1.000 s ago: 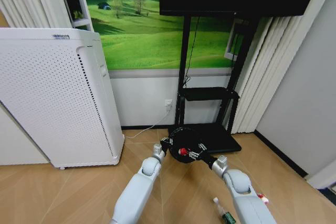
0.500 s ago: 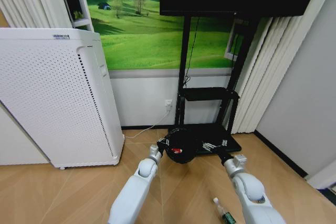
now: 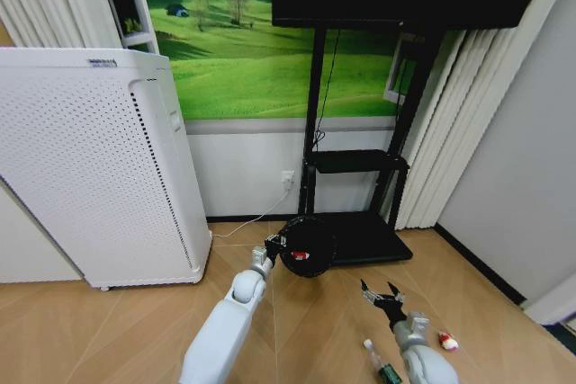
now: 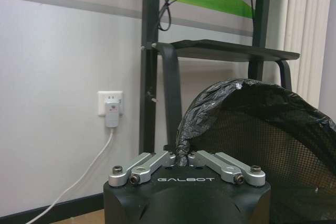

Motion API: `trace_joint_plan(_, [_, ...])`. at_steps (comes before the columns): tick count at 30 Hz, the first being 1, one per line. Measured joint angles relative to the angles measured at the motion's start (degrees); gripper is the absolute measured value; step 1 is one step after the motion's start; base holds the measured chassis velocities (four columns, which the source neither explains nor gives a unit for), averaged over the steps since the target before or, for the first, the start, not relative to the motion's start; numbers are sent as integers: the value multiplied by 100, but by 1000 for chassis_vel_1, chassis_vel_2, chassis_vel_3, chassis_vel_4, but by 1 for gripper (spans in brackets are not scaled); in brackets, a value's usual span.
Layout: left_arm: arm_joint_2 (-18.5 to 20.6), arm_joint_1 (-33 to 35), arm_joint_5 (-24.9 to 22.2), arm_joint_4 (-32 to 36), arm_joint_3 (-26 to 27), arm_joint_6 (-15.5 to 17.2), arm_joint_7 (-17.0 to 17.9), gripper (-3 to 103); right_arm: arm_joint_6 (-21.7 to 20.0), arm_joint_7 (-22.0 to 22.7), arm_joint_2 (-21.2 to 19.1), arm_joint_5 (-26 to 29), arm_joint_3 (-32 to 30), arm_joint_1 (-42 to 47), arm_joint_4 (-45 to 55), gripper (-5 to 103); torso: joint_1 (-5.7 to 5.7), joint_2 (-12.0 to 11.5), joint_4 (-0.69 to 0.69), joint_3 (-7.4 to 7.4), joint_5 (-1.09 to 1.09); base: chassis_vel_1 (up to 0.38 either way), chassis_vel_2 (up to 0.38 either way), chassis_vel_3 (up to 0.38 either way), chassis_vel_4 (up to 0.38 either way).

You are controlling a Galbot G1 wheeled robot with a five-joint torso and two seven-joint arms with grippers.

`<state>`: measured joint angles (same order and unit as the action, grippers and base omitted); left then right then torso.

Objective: Pick up the trash bin and place the garbage on the floor into it.

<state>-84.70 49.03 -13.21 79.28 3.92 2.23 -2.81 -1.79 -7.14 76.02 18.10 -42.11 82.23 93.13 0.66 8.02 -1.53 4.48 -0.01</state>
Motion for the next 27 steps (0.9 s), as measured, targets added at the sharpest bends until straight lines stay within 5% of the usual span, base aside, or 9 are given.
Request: trace_joint_plan(27, [31, 116, -1, 113, 121, -13, -17, 3, 210, -232, 9, -213, 180, -102, -116, 100, 1, -1, -3, 0, 2, -135, -144, 144, 139])
